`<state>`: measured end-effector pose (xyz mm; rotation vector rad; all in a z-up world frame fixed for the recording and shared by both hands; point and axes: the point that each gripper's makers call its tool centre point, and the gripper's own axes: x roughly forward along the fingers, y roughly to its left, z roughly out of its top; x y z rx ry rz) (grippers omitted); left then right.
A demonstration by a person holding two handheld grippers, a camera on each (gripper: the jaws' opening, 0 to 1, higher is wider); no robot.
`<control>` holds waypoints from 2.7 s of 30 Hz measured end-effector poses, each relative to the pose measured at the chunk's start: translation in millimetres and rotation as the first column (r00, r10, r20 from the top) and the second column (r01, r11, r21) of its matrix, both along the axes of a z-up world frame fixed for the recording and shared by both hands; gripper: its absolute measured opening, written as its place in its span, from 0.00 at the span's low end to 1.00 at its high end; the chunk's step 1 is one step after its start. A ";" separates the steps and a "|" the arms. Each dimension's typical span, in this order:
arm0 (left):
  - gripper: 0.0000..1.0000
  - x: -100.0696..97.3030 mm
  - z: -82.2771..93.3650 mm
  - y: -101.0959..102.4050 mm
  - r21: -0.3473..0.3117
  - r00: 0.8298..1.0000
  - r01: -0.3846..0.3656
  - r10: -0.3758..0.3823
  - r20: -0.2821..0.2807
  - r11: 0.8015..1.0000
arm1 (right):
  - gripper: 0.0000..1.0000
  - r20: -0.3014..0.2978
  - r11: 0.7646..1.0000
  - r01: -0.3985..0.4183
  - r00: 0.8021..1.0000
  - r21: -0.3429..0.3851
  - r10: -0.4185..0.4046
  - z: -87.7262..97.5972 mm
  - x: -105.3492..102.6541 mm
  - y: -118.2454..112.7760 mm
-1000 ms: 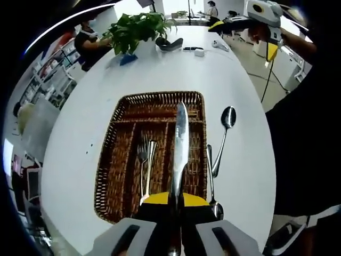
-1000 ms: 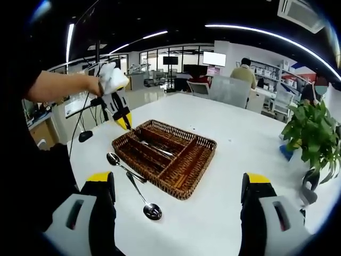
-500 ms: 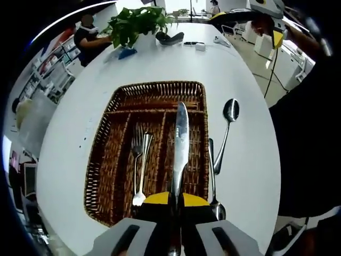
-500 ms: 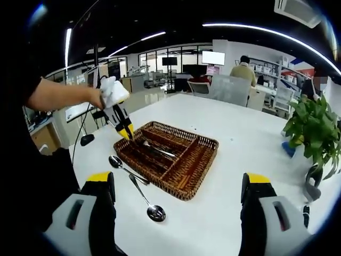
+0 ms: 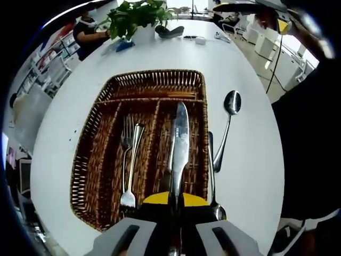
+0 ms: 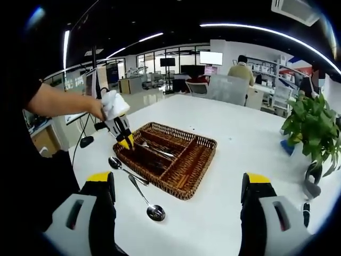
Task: Arrange the knives, forks, and spoons in their matching storage slots by inserting each utensil handle-first until every utensil is classified and aligned in the correct compartment
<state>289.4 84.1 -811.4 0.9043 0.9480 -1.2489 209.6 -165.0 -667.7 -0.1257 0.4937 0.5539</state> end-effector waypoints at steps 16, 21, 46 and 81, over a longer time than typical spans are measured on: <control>0.03 0.0 -28.2 -5.5 -0.010 1.000 -0.017 0.016 -0.022 1.000 | 1.00 -0.006 1.000 0.005 1.000 -0.010 -0.006 -3.0 -1.9 -6.3; 0.03 -0.6 -35.1 -6.1 -0.009 0.999 -0.014 0.014 -0.029 1.000 | 1.00 -0.004 1.000 0.006 1.000 -0.016 -0.006 -2.5 -2.6 -6.8; 0.06 -2.6 -56.6 -4.9 0.004 1.000 0.001 -0.001 -0.020 1.000 | 1.00 0.003 1.000 0.010 1.000 -0.025 -0.010 0.3 -7.5 -5.3; 0.32 0.7 88.9 49.5 -0.446 0.898 -0.335 0.425 0.115 0.830 | 1.00 0.048 0.998 -0.053 0.997 -0.023 0.054 16.8 12.4 15.3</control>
